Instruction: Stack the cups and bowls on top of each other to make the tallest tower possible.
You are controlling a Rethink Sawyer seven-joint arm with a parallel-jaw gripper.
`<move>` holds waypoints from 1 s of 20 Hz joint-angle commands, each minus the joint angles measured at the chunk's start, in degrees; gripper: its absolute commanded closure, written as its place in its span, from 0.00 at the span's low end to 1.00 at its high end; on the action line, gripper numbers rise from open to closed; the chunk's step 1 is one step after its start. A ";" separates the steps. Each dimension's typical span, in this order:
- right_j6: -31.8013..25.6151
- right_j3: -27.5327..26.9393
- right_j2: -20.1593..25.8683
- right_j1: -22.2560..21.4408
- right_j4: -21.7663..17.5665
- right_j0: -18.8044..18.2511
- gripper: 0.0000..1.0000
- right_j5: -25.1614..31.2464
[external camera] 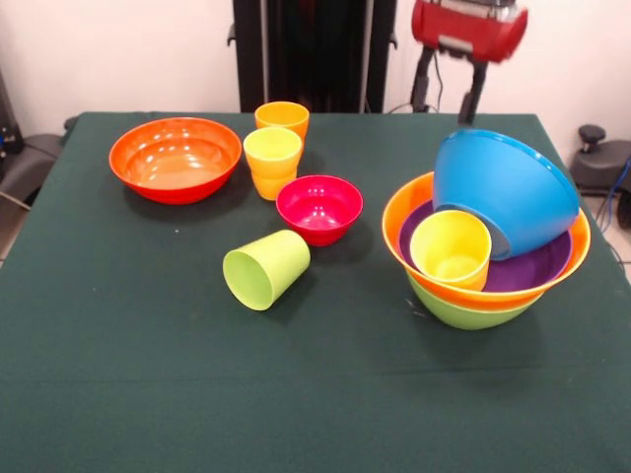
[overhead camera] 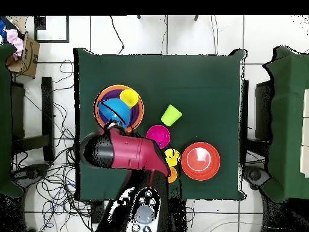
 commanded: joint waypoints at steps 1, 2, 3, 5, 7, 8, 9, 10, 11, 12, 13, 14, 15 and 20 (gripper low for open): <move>-6.96 3.80 7.65 -9.32 -1.32 -3.72 0.00 16.13; -7.45 3.53 7.82 -10.30 -1.31 -4.28 0.00 17.84; -8.03 3.02 7.92 -11.28 -1.47 -4.87 0.00 19.66; -8.98 1.25 7.90 -11.67 -2.37 -6.02 0.00 21.64; -10.43 -0.37 8.71 -10.82 -3.20 -8.00 0.00 22.45; -11.18 -1.44 9.44 -9.41 -3.78 -9.34 0.00 21.23; -11.93 -2.50 10.16 -8.01 -4.37 -10.69 0.00 20.01; -12.20 -3.19 10.98 -6.85 -4.77 -11.79 0.00 19.18; -13.18 -4.60 12.34 -4.35 -5.31 -13.68 0.00 17.03; -13.64 -5.52 13.23 -2.90 -5.90 -14.76 0.00 16.01; -14.46 -7.11 14.31 -0.51 -6.97 -16.19 0.00 14.23; -14.62 -8.32 14.72 0.83 -8.39 -16.77 0.00 13.01; -15.02 -9.15 15.72 2.64 -9.00 -17.86 0.00 11.76; -16.58 -13.34 18.96 9.80 -13.93 -21.85 0.00 8.88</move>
